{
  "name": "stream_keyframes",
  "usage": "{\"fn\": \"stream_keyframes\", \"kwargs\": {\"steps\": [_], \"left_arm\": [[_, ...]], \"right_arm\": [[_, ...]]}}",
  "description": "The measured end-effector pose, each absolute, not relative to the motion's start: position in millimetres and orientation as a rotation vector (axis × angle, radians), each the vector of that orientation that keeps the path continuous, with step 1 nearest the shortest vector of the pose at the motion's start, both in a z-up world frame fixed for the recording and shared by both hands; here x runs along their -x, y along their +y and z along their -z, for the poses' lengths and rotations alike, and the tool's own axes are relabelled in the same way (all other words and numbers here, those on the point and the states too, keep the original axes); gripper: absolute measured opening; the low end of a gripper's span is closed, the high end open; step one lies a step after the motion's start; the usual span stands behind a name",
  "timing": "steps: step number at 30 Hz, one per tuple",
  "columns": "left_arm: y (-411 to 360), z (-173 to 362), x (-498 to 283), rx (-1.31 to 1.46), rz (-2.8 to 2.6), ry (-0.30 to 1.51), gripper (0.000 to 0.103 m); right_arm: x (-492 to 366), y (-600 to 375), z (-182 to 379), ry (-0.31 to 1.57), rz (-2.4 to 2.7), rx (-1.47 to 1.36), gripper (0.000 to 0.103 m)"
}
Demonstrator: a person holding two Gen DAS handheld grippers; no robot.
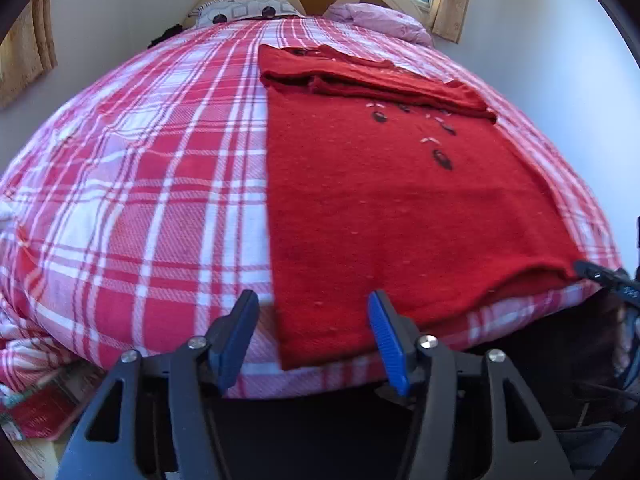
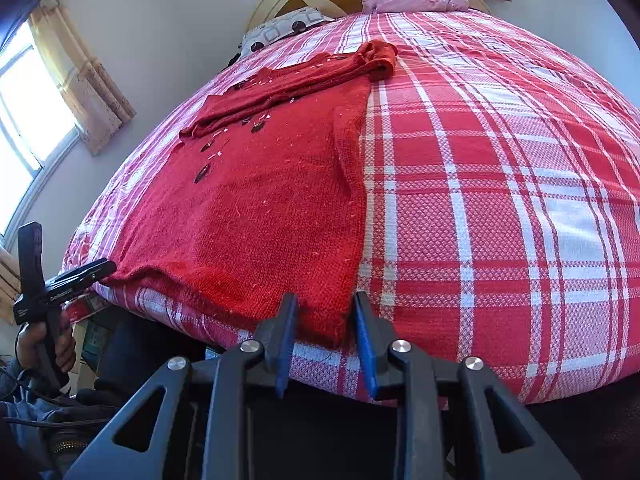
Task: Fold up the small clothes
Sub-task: 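Move both open grippers to the hem end of the folded sweater, then grasp the sweater hem with the left gripper while the right gripper grasps its other corner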
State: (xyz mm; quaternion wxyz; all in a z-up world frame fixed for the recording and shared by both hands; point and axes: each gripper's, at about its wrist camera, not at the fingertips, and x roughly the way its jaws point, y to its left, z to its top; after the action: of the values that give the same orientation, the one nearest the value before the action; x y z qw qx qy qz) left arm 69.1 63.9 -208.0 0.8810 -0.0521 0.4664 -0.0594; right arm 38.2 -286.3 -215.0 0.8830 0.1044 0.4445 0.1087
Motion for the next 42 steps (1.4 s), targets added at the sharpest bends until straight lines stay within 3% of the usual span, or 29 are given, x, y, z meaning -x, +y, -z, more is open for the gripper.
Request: {"fn": "stream_keyframes", "kwargs": {"steps": [9, 11, 12, 13, 18, 21, 42], "left_arm": [[63, 211, -73, 0.117, 0.151, 0.981, 0.059], [67, 210, -73, 0.153, 0.164, 0.986, 0.059], [68, 211, -73, 0.163, 0.170, 0.990, 0.057], [70, 210, -73, 0.179, 0.173, 0.991, 0.056], [73, 211, -74, 0.197, 0.190, 0.971, 0.015], [77, 211, -74, 0.225, 0.213, 0.968, 0.010], [102, 154, -95, 0.386, 0.322, 0.763, 0.008]], "right_arm": [[-36, -286, 217, 0.900, -0.253, -0.251, 0.029], [-37, -288, 218, 0.898, -0.262, -0.278, 0.022], [-37, -289, 218, 0.898, -0.262, -0.280, 0.013], [-37, -289, 219, 0.899, -0.262, -0.284, 0.012], [-37, -292, 220, 0.882, -0.267, -0.307, 0.009], [-34, -292, 216, 0.858, -0.292, -0.321, 0.008], [-49, -316, 165, 0.667, -0.453, -0.555, 0.007]]}}
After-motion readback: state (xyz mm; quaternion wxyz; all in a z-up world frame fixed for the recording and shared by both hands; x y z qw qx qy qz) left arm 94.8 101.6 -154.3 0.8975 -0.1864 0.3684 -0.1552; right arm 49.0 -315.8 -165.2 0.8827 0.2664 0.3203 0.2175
